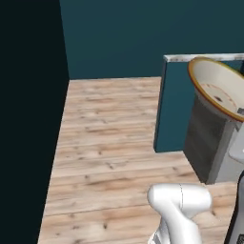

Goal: Take the smaller bowl and place it next to the appetizer plate on the dining counter , and place the larger bowl next to the plate with cooked food.

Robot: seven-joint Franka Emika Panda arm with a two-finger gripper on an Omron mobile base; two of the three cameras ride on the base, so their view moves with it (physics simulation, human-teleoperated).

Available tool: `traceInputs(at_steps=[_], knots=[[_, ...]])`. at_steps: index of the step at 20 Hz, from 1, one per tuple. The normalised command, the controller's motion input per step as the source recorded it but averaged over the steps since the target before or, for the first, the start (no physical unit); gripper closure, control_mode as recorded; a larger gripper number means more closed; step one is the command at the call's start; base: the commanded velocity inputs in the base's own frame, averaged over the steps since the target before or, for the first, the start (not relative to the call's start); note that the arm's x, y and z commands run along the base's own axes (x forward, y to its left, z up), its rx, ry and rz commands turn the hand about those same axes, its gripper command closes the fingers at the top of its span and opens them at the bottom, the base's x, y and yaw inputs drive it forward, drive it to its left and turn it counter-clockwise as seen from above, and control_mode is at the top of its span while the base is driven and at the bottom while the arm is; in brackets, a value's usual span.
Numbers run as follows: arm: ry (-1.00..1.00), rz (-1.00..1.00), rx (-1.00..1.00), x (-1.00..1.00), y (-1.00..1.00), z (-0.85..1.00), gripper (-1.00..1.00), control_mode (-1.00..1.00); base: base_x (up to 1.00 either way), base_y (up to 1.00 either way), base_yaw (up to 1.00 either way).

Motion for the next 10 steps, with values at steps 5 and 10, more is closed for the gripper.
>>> traceInputs(at_steps=[5,10], knots=[[0.00,0.00,0.00,0.00,0.00,0.00,1.00,1.00,1.00,0.65,0.00],[0.00,0.00,0.00,0.00,0.00,0.00,1.00,1.00,1.00,0.67,0.00]])
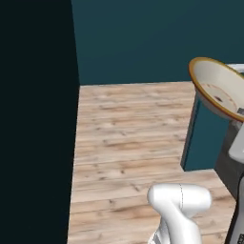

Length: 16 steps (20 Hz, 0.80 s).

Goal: Take the smaller bowl and place it next to the appetizer plate on the dining counter , and place the larger bowl next to the plate with cooked food.

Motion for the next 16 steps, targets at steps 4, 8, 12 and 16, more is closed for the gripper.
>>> traceInputs(at_steps=[4,8,12,16], knots=[[0.00,0.00,0.00,0.00,0.00,0.00,1.00,1.00,1.00,0.54,0.00],[0.00,0.00,0.00,0.00,0.00,0.00,1.00,1.00,1.00,0.56,0.00],[0.00,0.00,0.00,0.00,0.00,0.00,1.00,1.00,1.00,0.42,0.00],[0.00,0.00,0.00,0.00,0.00,0.00,1.00,1.00,1.00,0.03,-0.06]])
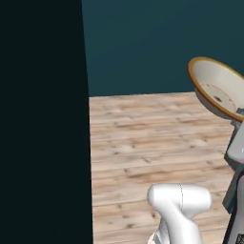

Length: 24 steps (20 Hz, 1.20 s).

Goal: Take the smaller bowl and place it next to the appetizer plate on the dining counter , and place the larger bowl next to the plate with cooked food.

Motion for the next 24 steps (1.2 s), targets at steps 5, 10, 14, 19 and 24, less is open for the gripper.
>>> traceInputs(at_steps=[5,10,14,19,24], knots=[[0.00,0.00,0.00,0.00,0.00,0.00,1.00,1.00,1.00,0.24,-0.27],[0.00,0.00,0.00,0.00,0.00,0.00,1.00,1.00,1.00,0.98,-0.37],[0.00,0.00,0.00,0.00,0.00,0.00,1.00,1.00,1.00,0.70,-0.30],[0.00,0.00,0.00,0.00,0.00,0.00,1.00,1.00,0.93,0.55,-0.25],[0.00,0.00,0.00,0.00,0.00,0.00,1.00,1.00,0.95,0.57,-0.28]])
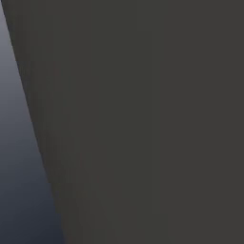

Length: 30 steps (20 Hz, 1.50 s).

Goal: Take the smaller bowl and place it next to the appetizer plate on the dining counter , and place the larger bowl next to the plate with cooked food.

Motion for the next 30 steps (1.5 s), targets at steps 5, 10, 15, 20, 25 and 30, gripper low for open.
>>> traceInputs(at_steps=[5,10,15,20,25,30], knots=[[0.00,0.00,0.00,0.00,0.00,0.00,1.00,1.00,0.83,0.20,-0.68],[0.00,0.00,0.00,0.00,0.00,0.00,1.00,1.00,0.72,0.31,-0.73],[0.00,0.00,0.00,0.00,0.00,0.00,1.00,1.00,0.71,0.35,-0.69],[0.00,0.00,0.00,0.00,0.00,0.00,1.00,1.00,0.75,0.39,-0.70],[0.00,0.00,0.00,0.00,0.00,0.00,1.00,1.00,0.81,0.58,-0.67],[0.00,0.00,0.00,0.00,0.00,0.00,1.00,1.00,0.86,0.97,-0.47]])
